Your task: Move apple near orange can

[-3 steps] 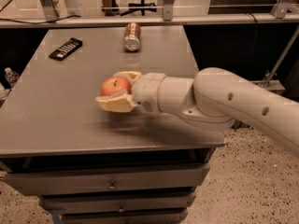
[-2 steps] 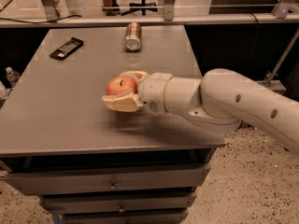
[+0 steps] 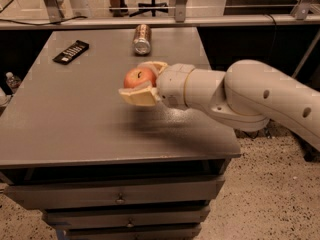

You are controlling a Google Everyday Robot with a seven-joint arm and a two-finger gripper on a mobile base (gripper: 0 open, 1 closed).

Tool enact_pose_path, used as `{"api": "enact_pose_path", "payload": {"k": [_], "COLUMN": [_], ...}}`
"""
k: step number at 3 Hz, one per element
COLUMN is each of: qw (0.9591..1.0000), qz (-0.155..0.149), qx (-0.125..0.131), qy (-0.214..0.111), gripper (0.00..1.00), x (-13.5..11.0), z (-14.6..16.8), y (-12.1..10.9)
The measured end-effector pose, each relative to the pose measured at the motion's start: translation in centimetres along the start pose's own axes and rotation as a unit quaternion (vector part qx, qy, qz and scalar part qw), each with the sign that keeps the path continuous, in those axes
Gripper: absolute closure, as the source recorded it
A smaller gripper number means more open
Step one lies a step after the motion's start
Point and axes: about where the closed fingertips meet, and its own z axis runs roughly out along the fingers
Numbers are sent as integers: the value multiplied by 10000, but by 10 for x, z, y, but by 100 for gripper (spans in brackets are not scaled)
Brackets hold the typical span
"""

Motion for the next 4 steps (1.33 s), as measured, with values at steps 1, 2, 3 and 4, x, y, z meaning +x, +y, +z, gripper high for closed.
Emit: {"api": "enact_pose_path", "payload": {"k": [1, 2, 3, 4], "qw": [9986, 9971, 9963, 9962], "qz": [-390, -500, -383, -256], "qx": [346, 553, 643, 582], "qy": [-6, -157, -414, -597], "gripper": [100, 100, 100, 100], "x": [-14, -18, -10, -1], "z": [-14, -30, -42, -41], "y": [-51, -106, -153, -194]}}
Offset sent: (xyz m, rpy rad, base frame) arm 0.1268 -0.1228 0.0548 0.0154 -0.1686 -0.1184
